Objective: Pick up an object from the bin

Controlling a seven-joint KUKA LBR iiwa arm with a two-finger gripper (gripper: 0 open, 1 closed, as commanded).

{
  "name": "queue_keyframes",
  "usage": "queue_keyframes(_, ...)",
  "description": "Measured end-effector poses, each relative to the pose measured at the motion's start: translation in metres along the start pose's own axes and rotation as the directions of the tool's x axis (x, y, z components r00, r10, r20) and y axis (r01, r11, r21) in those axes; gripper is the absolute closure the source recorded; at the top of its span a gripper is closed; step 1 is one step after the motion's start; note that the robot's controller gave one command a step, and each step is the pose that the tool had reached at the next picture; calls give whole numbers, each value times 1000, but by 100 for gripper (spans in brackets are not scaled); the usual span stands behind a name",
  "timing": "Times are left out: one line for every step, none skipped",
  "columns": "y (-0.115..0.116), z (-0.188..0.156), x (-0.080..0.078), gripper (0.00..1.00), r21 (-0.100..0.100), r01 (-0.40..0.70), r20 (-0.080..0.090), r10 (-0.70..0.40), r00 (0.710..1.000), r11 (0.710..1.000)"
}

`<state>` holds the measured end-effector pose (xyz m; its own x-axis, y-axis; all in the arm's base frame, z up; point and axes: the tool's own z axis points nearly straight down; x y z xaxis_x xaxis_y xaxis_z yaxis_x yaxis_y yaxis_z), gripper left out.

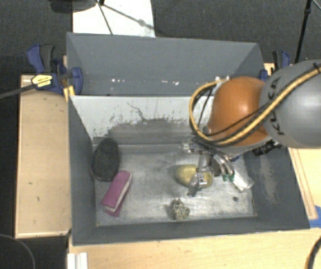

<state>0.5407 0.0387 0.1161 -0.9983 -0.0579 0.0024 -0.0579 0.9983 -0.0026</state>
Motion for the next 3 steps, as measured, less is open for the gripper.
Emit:
queue_keyframes(-32,34,-21,0,0,285,7,-285,959,959)
queue_keyframes(-31,33,-21,100,-2,280,8,-280,960,960)
queue_keyframes(-48,-119,-20,100,2,278,14,-278,960,961)
